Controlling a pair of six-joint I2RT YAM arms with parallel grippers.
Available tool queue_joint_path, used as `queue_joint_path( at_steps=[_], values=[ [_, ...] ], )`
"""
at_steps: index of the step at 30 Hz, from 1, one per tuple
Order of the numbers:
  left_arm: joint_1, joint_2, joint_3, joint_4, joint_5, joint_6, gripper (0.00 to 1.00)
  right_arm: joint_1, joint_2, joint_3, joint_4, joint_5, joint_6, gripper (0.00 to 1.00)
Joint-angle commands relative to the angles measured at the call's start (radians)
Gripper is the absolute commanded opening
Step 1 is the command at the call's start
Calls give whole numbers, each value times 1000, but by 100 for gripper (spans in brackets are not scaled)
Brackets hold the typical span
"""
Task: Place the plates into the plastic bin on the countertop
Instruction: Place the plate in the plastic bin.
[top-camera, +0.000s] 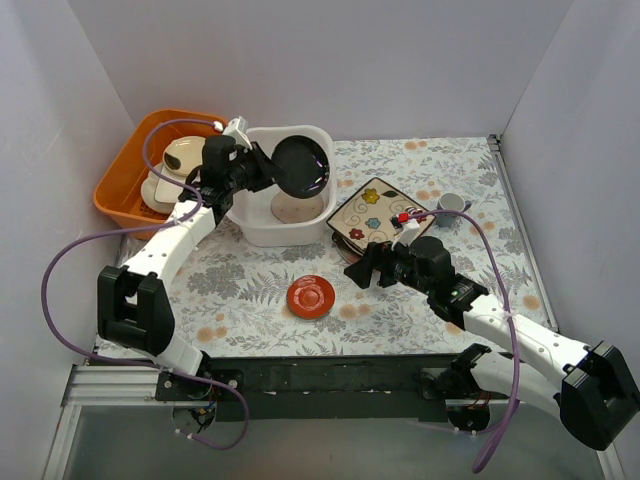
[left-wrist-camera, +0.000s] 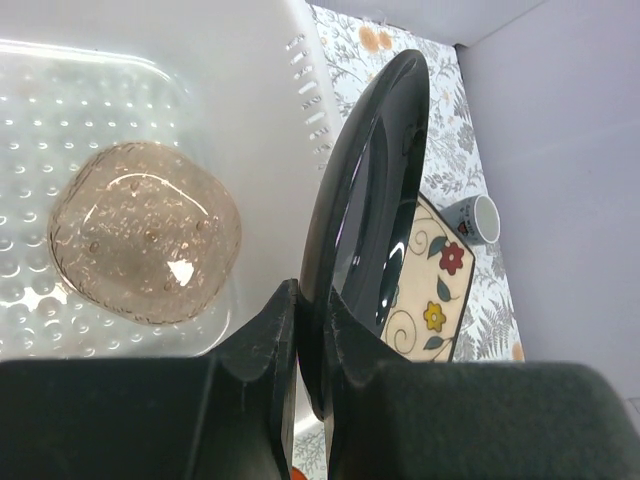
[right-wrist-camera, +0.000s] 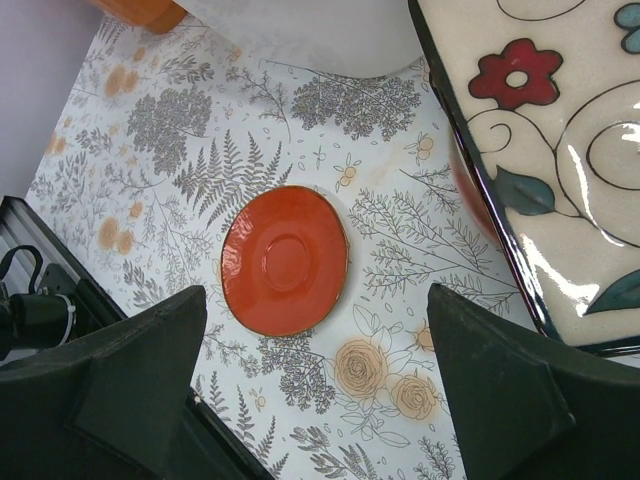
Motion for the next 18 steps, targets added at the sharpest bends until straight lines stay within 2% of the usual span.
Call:
queue_joint_path(
  at_steps=[1,18],
  values=[
    [13,14,62,28,-27,-9,0,-7,-3,22,47,-13,-21,98],
    [50,120,123,-16,-69,-3,0,-19,25,25,53,-50,-29,98]
  ],
)
